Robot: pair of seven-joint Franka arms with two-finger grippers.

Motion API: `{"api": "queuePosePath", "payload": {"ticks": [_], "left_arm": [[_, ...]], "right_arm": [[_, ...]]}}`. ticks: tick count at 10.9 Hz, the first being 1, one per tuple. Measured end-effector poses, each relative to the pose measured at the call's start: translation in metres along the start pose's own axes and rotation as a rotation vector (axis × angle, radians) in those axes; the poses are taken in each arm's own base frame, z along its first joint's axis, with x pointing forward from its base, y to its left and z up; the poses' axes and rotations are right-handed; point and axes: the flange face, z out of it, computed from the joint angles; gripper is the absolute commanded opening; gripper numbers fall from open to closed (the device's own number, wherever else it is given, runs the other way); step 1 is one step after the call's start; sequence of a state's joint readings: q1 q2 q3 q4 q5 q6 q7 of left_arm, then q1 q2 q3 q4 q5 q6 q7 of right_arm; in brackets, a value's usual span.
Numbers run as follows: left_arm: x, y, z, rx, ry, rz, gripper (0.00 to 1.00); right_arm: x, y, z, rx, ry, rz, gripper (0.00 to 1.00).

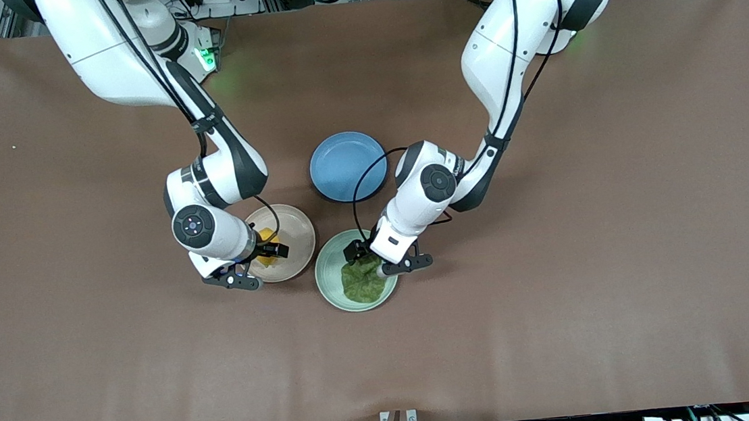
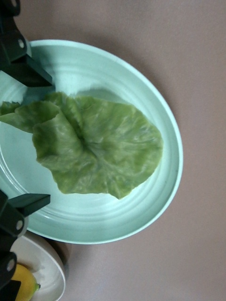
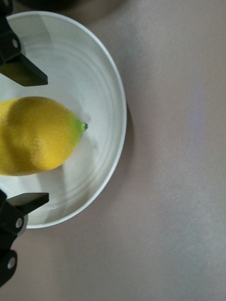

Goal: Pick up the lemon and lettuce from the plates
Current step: 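Lower and close the right gripper on the lemon while the left grips lettuce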

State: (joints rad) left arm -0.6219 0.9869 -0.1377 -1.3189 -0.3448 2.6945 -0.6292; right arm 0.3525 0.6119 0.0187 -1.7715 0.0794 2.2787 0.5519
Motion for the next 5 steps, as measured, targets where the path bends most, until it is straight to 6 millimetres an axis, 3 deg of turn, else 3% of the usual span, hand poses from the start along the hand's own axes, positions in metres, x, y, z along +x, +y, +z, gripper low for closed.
{"api": "queuePosePath", "payload": {"ticks": [4,5], "left_arm": [[-0.0051,0.0025,0.0044,-0.012,0.014,-0.017,1.00],[-0.0053,0.0026,0.0049,-0.013,0.016,-0.019,0.94]], "right_arm": [[-0.0025,0.0017,0.0026,-0.015,-0.024,0.035,1.00],[-0.0028,0.0020,0.0029,-0.017,-0.027,0.035,1.00]]}}
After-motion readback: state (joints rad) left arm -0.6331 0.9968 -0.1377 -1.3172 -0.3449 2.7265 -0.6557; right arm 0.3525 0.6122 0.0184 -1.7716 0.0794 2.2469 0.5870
